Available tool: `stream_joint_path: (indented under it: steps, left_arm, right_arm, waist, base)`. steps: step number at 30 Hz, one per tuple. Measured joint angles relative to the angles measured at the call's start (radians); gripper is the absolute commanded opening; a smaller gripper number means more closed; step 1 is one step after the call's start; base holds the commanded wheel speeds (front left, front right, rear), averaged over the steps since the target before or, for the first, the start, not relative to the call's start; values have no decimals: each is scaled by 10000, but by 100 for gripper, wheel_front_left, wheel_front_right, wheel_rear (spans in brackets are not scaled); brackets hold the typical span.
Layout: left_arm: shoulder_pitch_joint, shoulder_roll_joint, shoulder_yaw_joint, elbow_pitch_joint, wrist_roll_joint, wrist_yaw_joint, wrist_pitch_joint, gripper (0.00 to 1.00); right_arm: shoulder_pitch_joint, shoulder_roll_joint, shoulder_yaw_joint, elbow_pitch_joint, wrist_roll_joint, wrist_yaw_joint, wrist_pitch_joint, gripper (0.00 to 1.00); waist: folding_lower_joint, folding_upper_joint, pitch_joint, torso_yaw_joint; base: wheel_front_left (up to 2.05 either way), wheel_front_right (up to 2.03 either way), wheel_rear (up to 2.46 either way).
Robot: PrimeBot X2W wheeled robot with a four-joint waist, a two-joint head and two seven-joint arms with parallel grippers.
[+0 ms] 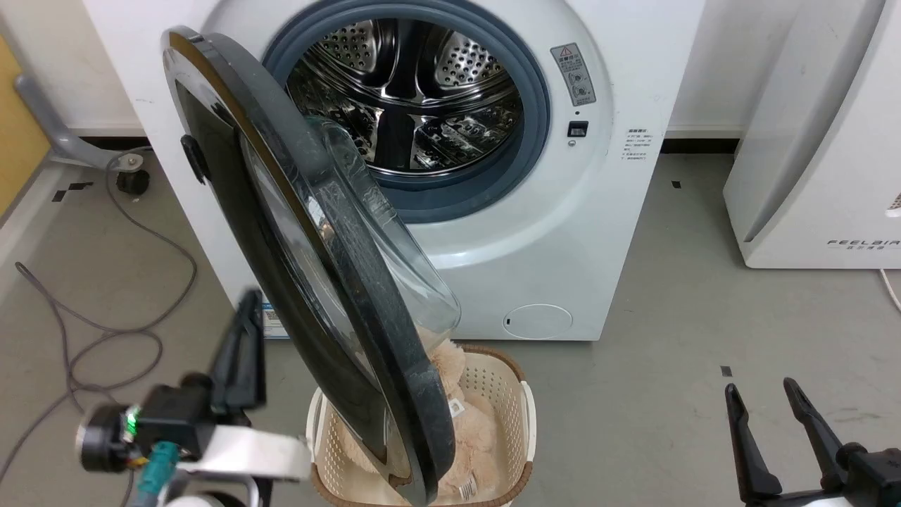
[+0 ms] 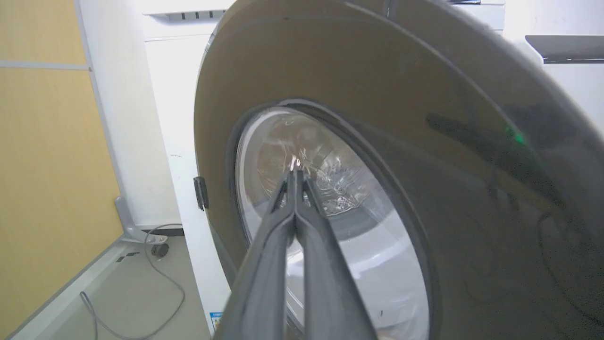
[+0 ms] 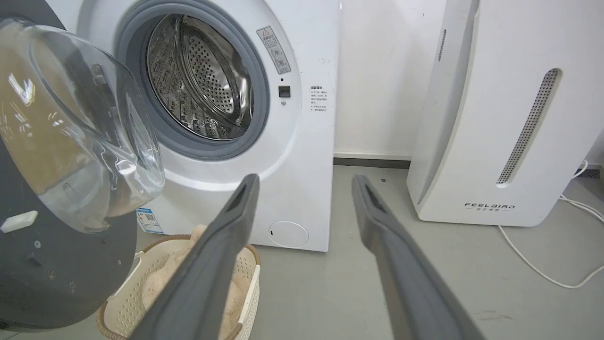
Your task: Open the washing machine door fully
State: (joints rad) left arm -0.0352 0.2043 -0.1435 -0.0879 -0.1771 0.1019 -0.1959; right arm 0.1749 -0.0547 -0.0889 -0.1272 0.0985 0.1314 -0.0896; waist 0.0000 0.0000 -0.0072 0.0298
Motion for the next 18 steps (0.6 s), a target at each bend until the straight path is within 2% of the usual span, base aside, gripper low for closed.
stream_joint_path:
  steps: [6, 18]
  left_arm:
    - [-553, 274, 98, -1519, 305, 196, 282, 0]
    - [-2772, 391, 117, -3956, 543, 180, 424, 0]
  right_arm:
    - [2, 0, -61, 31, 2, 0, -6, 100]
    - [3, 2, -153, 75, 2, 0, -13, 100]
  waist:
    - [0, 0, 7, 34]
    - [1, 0, -52, 142]
  base:
    - [0, 0, 0]
    - [0, 0, 0]
